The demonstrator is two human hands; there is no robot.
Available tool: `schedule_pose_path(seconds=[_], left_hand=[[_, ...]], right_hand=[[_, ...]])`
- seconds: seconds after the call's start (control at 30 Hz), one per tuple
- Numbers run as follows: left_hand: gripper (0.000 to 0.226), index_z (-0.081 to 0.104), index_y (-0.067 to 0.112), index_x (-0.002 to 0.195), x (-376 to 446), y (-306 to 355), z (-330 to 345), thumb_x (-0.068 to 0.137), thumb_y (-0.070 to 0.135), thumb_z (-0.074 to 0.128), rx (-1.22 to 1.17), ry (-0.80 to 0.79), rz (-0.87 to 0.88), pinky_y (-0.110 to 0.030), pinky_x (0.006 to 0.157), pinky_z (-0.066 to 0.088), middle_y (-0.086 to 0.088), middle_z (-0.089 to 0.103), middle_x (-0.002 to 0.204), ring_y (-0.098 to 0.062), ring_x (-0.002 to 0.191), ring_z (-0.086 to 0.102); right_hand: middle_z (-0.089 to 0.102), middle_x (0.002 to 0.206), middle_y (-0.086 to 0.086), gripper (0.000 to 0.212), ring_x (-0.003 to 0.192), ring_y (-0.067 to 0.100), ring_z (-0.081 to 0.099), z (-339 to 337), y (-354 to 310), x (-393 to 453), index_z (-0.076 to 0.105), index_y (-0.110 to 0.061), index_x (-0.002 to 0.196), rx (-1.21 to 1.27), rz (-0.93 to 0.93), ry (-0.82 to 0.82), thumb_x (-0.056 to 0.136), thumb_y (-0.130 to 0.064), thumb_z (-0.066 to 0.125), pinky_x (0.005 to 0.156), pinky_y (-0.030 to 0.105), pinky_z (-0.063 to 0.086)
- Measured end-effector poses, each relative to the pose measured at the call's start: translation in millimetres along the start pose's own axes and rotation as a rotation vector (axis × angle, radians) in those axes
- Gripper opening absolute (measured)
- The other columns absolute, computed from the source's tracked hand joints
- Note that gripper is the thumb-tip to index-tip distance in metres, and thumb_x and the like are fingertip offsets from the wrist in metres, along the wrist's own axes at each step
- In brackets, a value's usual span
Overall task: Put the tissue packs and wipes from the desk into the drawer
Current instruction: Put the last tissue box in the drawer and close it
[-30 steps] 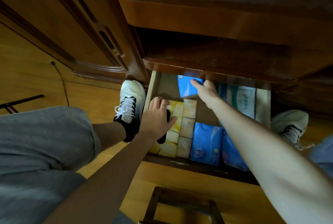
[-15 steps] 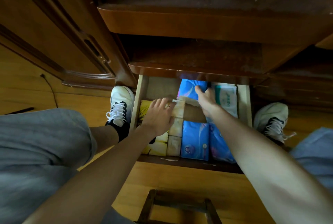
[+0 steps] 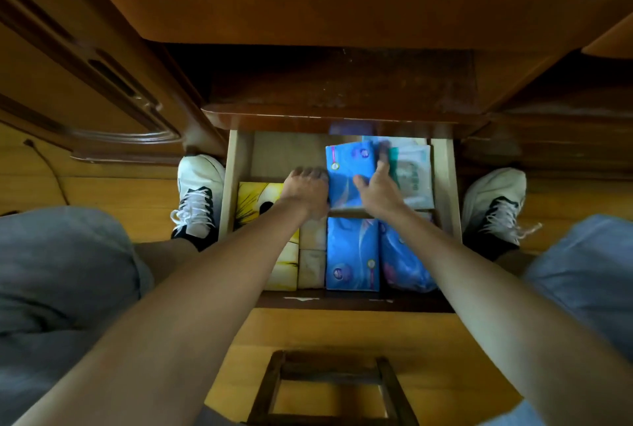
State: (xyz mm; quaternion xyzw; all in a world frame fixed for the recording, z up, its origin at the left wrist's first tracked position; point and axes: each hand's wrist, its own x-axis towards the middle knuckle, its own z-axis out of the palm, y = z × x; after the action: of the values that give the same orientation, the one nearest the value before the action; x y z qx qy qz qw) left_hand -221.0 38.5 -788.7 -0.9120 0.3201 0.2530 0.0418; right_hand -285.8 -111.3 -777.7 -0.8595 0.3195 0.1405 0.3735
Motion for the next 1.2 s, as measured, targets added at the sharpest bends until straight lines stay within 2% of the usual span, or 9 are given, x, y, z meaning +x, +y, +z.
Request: schedule_pose_path(seconds=[0.1,0.2,0.33,0.43,0.53,0.77,0.87,1.0,1.2], left_hand=[[0.044,0.056,0.018,0.125,-0.4,-9.6,-2.3,0.088,0.04,0.053,-0.024,-0.006,-0.003,-0.039,0.107,0.035,-0.004,0.061,0.134,-0.025,0.125,0.055],[0.04,0.056,0.022,0.129,1.6,-17.2,-6.5,0.098,0.04,0.037,-0.176,-0.048,-0.032,-0.04,0.097,0.042,-0.004,0.06,0.137,-0.029,0.123,0.058],[0.066,0.029,0.019,0.149,2.5,-20.4,-2.9,0.098,0.061,0.03,-0.288,-0.027,-0.08,-0.039,0.079,0.039,-0.011,0.061,0.133,-0.035,0.117,0.059],[0.089,0.005,0.024,0.159,-0.2,-20.0,-0.4,0.092,0.073,0.034,-0.297,-0.012,-0.088,-0.039,0.082,0.041,-0.006,0.059,0.138,-0.032,0.12,0.058],[0.097,-0.004,0.024,0.16,1.4,-16.1,1.7,0.09,0.075,0.04,-0.256,0.009,-0.077,-0.042,0.091,0.046,-0.004,0.06,0.138,-0.03,0.12,0.059],[0.101,0.0,0.019,0.16,5.1,-14.8,-6.7,0.089,0.075,0.045,-0.255,-0.054,-0.115,-0.045,0.109,0.035,-0.009,0.044,0.153,-0.03,0.139,0.043],[0.089,0.012,0.018,0.16,-8.6,-14.2,-13.6,0.094,0.071,0.039,-0.268,0.064,-0.101,-0.046,0.113,0.031,-0.01,0.042,0.155,-0.03,0.141,0.039],[0.071,0.031,0.019,0.155,-40.9,-16.7,-28.1,0.098,0.063,0.035,-0.309,0.24,-0.089,-0.045,0.11,0.035,-0.009,0.048,0.149,-0.03,0.137,0.044],[0.069,0.042,0.028,0.148,-115.3,-29.6,-33.6,0.093,0.069,0.043,-0.314,0.267,0.007,-0.044,0.104,0.041,-0.004,0.052,0.144,-0.025,0.134,0.046]], right_hand=[[0.06,0.128,0.029,0.055,0.113,0.046,0.06,-0.6,9.3,-3.2,0.031,0.0,0.14,-0.048,0.003,-0.162,0.103,-0.033,0.055,0.094,0.053,0.048],[0.053,0.139,0.024,0.071,0.125,0.04,0.054,-14.5,12.5,6.8,0.026,0.0,0.148,-0.107,0.04,-0.301,0.1,-0.04,0.06,0.105,0.05,0.043],[0.051,0.143,0.021,0.075,0.127,0.037,0.052,-21.1,11.5,15.6,0.03,-0.004,0.149,-0.244,0.022,-0.355,0.097,-0.048,0.06,0.106,0.049,0.042],[0.058,0.131,0.015,0.055,0.117,0.032,0.057,-22.6,12.6,21.8,0.048,-0.009,0.129,-0.272,0.001,-0.381,0.095,-0.05,0.062,0.1,0.047,0.047],[0.058,0.133,0.013,0.056,0.12,0.031,0.056,-20.5,19.0,21.3,0.05,-0.012,0.13,-0.253,0.009,-0.388,0.095,-0.055,0.059,0.103,0.051,0.045],[0.062,0.124,0.014,0.051,0.103,0.027,0.058,-14.6,8.3,14.9,0.05,-0.011,0.122,-0.321,0.005,-0.217,0.092,-0.049,0.067,0.088,0.04,0.047],[0.06,0.132,0.012,0.076,0.12,0.032,0.059,-16.9,1.6,3.6,0.038,-0.009,0.145,-0.315,-0.01,-0.083,0.089,-0.048,0.071,0.093,0.043,0.049],[0.061,0.129,0.013,0.061,0.118,0.034,0.061,-31.5,-0.2,-17.8,0.044,-0.013,0.139,-0.233,-0.071,0.068,0.091,-0.044,0.066,0.092,0.043,0.052],[0.063,0.123,-0.005,0.05,0.111,0.017,0.06,-58.1,11.4,-71.0,0.052,-0.024,0.134,-0.408,-0.361,-0.118,0.093,-0.053,0.058,0.087,0.037,0.051]])
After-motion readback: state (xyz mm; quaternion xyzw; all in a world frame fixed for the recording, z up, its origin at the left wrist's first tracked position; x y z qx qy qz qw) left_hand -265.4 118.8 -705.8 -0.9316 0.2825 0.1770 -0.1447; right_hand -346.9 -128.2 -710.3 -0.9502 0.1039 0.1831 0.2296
